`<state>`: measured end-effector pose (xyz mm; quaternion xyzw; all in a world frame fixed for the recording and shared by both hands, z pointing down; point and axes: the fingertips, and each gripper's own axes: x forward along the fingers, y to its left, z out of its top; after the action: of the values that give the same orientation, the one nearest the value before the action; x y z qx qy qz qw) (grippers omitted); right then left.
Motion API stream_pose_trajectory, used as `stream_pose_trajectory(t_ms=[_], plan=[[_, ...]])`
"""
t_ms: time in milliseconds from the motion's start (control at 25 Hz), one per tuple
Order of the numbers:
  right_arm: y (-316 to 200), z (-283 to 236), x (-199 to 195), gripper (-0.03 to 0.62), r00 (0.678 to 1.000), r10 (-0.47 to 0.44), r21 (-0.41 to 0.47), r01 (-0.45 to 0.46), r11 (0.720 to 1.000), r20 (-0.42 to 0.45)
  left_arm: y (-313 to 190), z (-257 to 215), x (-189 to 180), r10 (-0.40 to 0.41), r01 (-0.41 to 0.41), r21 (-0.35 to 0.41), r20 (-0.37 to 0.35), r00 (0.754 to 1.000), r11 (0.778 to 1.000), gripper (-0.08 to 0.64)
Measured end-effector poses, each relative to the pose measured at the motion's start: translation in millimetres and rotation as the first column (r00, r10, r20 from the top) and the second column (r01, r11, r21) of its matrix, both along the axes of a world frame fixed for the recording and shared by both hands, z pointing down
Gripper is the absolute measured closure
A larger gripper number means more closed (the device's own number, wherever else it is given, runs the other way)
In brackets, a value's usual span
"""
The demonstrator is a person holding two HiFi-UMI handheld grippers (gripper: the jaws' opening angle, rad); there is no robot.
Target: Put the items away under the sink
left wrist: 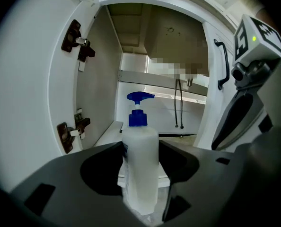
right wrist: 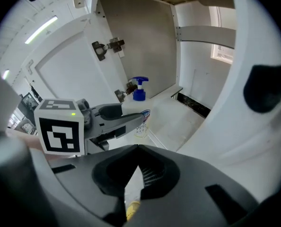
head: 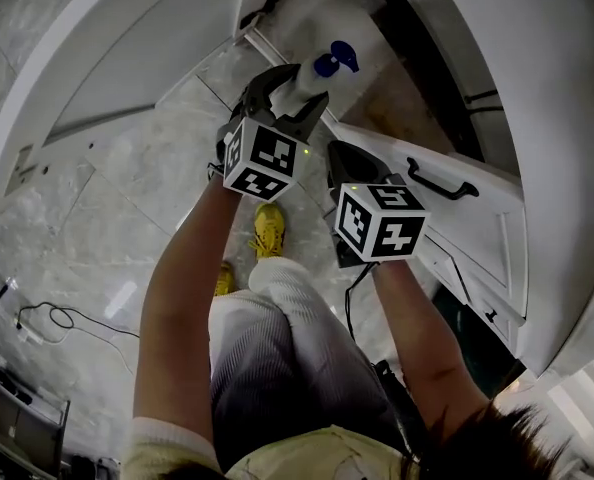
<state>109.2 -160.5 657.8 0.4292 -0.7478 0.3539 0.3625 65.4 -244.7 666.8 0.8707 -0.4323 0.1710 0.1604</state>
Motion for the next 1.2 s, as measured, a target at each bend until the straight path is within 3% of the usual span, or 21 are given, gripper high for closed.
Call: stream_pose_trajectory(t_ms=[360,1200], plan=[[-15.8,14.5,-14.6,0.568,0.999,-0.03,0.015,0.03,0.999,0.012,-28.6,6.9,-4.5,0.015,-0.018,0.076,0.047,0.999,0.997,0.295],[-22.0,39.7,-21.2,0.568,0.999,-0.044,0.027,0.043,0.999,0.006,-66.9,16.8,-19.1,-0.064,0.066,0.202,-0.018,0.998,0.977,0.299]])
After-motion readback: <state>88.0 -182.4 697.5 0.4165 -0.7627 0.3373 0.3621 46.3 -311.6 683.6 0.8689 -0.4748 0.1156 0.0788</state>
